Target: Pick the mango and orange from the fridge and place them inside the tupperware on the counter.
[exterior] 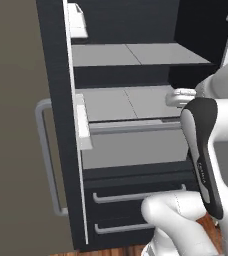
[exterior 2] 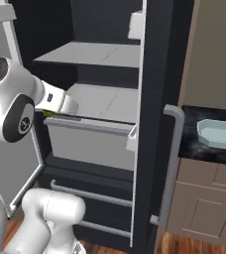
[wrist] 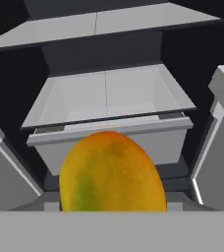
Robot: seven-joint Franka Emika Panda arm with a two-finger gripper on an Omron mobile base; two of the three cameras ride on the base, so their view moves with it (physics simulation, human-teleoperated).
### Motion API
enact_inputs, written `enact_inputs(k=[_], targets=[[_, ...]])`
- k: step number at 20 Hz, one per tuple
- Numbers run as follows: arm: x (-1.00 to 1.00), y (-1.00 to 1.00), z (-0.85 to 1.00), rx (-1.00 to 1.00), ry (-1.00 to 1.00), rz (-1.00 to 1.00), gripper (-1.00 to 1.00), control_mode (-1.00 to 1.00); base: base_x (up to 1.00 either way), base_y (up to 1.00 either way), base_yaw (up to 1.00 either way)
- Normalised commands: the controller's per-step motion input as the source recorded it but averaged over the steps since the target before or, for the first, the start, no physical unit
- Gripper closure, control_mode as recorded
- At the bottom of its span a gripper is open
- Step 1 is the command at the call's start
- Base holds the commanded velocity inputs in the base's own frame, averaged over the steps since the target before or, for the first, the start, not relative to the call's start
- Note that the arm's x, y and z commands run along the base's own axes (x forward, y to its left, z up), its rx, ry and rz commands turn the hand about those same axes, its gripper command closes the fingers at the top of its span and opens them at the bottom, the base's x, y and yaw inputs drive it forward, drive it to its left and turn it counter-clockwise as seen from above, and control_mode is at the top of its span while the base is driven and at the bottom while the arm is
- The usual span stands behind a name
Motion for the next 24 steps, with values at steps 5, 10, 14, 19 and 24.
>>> enact_inputs(k=[5, 10, 14, 19, 24], targets=[[0.00, 0.00, 0.00, 0.00, 0.00, 0.00, 1.00, 1.00, -0.58, 0.12, 0.00], [0.00, 0.00, 0.00, 0.00, 0.00, 0.00, 1.00, 1.00, -0.50, 0.11, 0.00], [0.00, 0.00, 0.00, 0.00, 0.00, 0.00, 1.00, 1.00, -0.44, 0.12, 0.00], [0.00, 0.00, 0.00, 0.00, 0.00, 0.00, 1.00, 1.00, -0.39, 0.10, 0.00], [0.00, 0.00, 0.00, 0.00, 0.00, 0.00, 1.00, 1.00, -0.48, 0.07, 0.00]])
